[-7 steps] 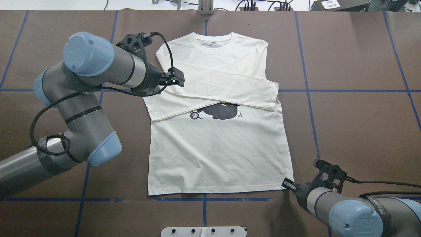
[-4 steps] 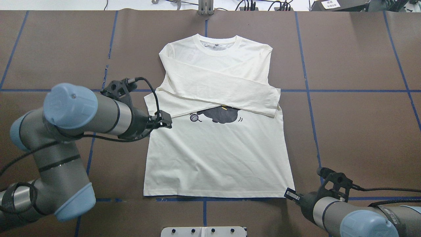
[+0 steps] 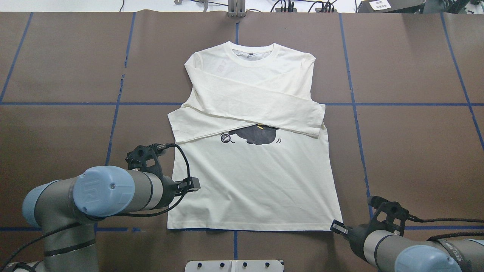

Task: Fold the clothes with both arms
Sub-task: 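Move both grippers to the shirt hem corners nearest the robot, then grasp the hem corners with both grippers and lift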

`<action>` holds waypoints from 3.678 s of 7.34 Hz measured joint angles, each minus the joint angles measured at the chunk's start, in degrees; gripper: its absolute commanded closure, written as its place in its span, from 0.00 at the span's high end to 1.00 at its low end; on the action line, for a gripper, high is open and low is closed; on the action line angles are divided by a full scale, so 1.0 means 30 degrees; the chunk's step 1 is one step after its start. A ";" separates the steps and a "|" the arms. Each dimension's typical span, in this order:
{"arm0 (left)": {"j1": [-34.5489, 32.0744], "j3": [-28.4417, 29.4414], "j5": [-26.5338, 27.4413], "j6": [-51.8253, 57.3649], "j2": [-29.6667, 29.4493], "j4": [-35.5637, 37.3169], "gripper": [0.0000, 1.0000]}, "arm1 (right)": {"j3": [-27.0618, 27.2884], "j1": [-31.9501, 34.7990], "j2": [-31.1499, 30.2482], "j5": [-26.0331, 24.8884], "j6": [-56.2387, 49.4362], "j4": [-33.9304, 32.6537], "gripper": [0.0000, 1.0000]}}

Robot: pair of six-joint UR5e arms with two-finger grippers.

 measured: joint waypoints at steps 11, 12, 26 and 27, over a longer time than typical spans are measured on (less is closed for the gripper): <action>0.1968 0.0750 -0.1794 -0.3319 0.0479 0.1745 0.55 | 0.0115 -0.0170 0.0121 -0.0098 0.0023 0.0000 0.00; 0.1975 0.0905 -0.1789 -0.3308 0.0469 0.1745 0.46 | 0.0118 -0.0165 0.0133 -0.0110 0.0023 0.0000 0.00; 0.2253 -0.4874 -0.1598 -0.5343 0.1397 0.1956 0.00 | 0.3417 0.0045 -0.1531 0.0036 -0.0219 0.0055 0.00; 0.0483 -0.4593 -0.1660 -0.4075 0.0904 0.2005 0.00 | 0.2419 0.1780 0.0106 0.0514 -0.1152 0.0012 0.00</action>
